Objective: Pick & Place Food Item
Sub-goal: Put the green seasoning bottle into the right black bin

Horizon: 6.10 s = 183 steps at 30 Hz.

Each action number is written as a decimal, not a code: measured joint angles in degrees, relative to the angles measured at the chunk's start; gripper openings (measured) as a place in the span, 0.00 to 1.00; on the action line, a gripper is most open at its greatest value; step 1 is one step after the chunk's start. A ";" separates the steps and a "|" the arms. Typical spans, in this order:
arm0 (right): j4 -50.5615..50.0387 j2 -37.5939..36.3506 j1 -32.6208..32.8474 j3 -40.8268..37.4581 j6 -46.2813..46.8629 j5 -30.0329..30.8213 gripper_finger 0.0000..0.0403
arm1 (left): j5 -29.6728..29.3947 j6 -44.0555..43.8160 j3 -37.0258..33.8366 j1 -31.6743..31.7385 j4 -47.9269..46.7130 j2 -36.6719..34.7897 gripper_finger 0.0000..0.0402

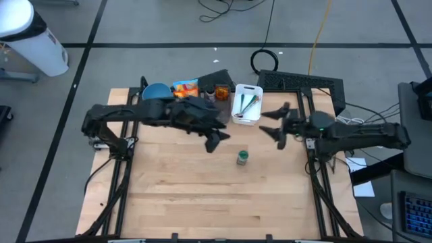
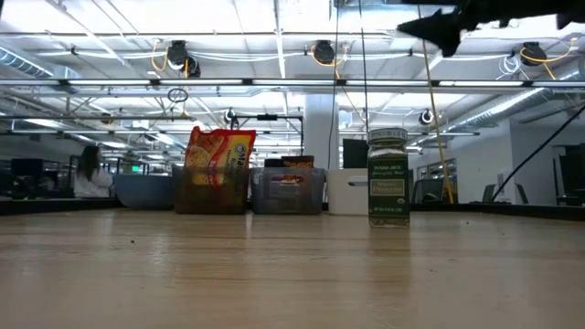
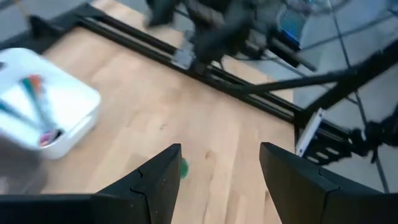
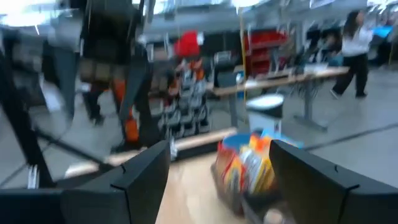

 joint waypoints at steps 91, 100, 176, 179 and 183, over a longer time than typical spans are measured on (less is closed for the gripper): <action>36.20 53.15 25.59 -12.71 19.38 25.49 0.66 | 4.43 1.97 -0.02 1.64 15.37 5.90 0.57; 42.99 57.85 22.90 -12.25 14.39 20.61 0.66 | 4.40 1.81 -0.02 1.60 14.64 5.90 0.57; 5.67 22.95 14.52 -0.66 7.40 -3.65 0.47 | 5.54 2.42 -0.02 0.85 8.20 3.75 0.57; -3.99 20.44 13.70 6.11 5.87 -7.78 0.47 | 5.47 4.05 -0.02 0.85 8.41 3.74 0.57; -9.36 20.23 12.11 12.70 5.23 -13.28 0.47 | 5.45 4.89 -0.02 0.84 10.51 3.74 0.57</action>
